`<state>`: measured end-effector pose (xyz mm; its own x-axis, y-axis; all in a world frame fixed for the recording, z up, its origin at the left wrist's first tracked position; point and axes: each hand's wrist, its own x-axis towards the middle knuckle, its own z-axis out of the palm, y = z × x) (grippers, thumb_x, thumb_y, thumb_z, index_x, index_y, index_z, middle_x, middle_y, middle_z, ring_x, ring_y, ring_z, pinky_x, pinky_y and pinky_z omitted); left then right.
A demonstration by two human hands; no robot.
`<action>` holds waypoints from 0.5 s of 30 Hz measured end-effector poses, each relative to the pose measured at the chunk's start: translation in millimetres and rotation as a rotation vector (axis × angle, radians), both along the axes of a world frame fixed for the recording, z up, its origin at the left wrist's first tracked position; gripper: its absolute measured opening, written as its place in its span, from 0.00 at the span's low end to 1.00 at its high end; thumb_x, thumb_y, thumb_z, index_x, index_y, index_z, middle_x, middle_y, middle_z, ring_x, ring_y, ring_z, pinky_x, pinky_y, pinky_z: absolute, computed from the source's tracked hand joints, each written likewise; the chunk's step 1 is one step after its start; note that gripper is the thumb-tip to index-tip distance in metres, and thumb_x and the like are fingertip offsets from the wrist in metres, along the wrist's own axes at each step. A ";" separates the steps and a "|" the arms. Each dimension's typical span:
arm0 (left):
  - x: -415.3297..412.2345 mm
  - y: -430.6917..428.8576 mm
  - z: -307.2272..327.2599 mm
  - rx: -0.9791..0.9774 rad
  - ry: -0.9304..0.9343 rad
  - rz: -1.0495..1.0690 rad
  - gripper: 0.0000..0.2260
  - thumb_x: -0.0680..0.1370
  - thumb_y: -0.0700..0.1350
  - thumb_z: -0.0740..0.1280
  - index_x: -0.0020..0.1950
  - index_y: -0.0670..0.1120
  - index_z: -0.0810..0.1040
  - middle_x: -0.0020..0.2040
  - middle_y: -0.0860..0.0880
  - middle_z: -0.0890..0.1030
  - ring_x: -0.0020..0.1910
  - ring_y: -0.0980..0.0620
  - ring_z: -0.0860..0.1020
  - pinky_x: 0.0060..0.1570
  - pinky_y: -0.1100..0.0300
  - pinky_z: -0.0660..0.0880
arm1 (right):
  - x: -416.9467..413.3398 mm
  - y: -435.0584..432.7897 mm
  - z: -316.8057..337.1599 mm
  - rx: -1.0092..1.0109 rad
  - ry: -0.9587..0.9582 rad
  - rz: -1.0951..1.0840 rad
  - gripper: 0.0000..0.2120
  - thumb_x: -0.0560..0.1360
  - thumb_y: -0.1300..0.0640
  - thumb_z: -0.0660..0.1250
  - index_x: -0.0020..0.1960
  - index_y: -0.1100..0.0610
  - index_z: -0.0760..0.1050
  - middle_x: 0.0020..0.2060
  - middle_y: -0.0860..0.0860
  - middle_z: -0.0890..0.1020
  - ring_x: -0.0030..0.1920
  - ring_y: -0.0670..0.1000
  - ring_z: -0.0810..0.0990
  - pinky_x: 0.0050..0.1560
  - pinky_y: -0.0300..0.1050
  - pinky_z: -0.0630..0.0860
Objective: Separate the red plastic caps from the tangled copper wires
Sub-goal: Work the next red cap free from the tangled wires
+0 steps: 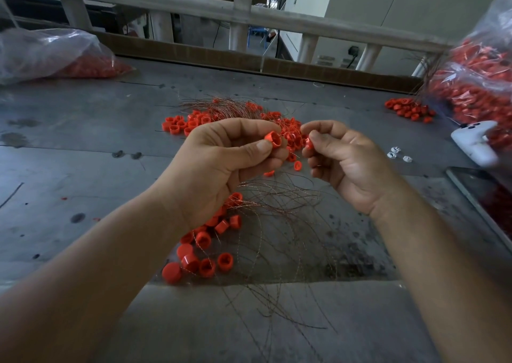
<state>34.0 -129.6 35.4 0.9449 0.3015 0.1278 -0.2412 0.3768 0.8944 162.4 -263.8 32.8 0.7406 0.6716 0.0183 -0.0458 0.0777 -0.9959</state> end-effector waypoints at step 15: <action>1.0 0.1 -1.8 0.071 0.034 0.008 0.09 0.64 0.35 0.65 0.43 0.40 0.79 0.35 0.45 0.83 0.36 0.53 0.83 0.36 0.67 0.78 | -8.9 2.1 4.8 0.110 0.109 0.108 0.04 0.70 0.63 0.62 0.42 0.59 0.76 0.28 0.50 0.80 0.28 0.43 0.79 0.27 0.34 0.75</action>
<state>35.1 -129.5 33.6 0.9465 0.3008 0.1170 -0.2132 0.3102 0.9265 153.5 -261.7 37.6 0.6662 0.7455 0.0201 -0.1665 0.1749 -0.9704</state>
